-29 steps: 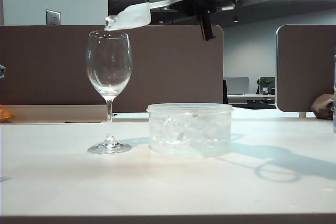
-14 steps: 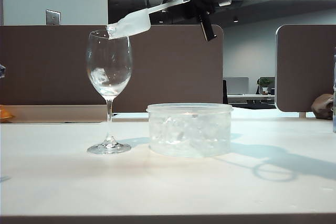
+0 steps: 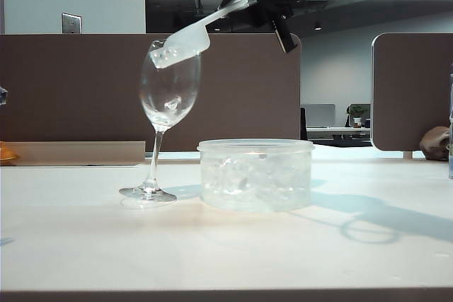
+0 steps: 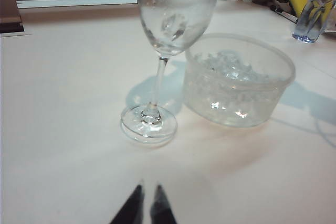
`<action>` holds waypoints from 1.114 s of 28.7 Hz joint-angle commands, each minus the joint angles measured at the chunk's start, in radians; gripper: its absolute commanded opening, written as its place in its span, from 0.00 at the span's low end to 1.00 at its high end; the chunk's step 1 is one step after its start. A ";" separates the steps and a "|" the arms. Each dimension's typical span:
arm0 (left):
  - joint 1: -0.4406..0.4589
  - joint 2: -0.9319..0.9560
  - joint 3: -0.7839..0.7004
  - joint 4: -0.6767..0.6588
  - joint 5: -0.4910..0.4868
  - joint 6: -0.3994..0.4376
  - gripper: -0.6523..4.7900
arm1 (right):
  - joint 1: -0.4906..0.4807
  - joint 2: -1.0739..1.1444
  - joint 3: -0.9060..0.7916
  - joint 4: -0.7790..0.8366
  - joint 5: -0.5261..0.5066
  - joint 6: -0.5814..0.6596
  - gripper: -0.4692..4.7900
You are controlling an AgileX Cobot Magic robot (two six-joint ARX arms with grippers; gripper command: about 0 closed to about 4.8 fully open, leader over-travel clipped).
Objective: Pick up an ice shovel filled with ice cubes and pour the ice from the shovel into the glass.
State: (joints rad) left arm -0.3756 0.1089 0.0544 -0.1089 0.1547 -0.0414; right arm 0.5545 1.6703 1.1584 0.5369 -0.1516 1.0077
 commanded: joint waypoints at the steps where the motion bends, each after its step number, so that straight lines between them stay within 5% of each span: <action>1: 0.001 0.001 0.002 0.013 0.003 0.001 0.17 | 0.002 -0.005 0.019 0.017 0.000 -0.009 0.09; 32: 0.001 0.001 0.002 0.013 0.003 0.001 0.17 | -0.025 -0.034 0.105 -0.024 -0.004 -0.010 0.09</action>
State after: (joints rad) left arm -0.3756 0.1089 0.0544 -0.1085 0.1547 -0.0414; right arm 0.5434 1.6539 1.2560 0.5060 -0.1574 1.0035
